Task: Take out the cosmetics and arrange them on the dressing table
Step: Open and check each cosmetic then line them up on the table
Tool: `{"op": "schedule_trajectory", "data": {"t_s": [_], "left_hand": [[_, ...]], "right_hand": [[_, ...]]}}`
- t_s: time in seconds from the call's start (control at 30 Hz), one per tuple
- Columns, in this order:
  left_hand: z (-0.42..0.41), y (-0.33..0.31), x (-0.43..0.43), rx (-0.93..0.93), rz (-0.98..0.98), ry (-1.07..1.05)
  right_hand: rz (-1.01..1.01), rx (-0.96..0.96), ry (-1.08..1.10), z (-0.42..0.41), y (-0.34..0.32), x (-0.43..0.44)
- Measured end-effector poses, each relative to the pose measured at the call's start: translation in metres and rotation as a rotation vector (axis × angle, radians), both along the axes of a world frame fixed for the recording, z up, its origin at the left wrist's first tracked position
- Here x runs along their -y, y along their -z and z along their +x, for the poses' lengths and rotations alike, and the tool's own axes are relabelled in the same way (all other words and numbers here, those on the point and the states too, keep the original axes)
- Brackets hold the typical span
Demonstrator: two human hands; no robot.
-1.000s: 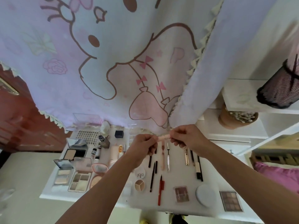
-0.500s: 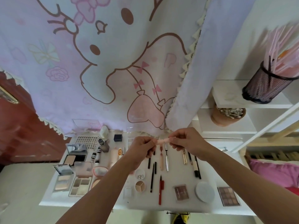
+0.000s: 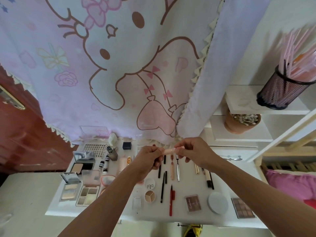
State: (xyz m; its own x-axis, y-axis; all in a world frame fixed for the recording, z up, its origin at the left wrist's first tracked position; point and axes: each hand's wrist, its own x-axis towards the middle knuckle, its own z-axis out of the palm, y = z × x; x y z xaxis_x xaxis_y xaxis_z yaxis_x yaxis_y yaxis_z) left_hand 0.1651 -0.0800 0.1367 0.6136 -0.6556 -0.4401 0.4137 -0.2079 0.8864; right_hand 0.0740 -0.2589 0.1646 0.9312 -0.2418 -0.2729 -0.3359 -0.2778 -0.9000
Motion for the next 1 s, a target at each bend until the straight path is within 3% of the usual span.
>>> {"op": "schedule_trajectory", "data": {"t_s": [0.1,0.37,0.6,1.0], "left_hand": [[0.002,-0.001,-0.002,0.02,-0.001,0.009],[0.009,-0.008,-0.002,-0.112,-0.061,0.055],[0.009,-0.005,0.0,0.05,-0.004,0.014],[0.013,-0.006,0.004,-0.144,-0.029,0.026]], "right_hand": [[0.123,-0.053,-0.015,0.002,-0.003,0.001],[0.126,0.068,-0.052,0.001,-0.003,0.007],[0.182,-0.013,-0.04,0.005,-0.003,0.007],[0.126,0.108,-0.081,0.003,0.004,0.017]]}}
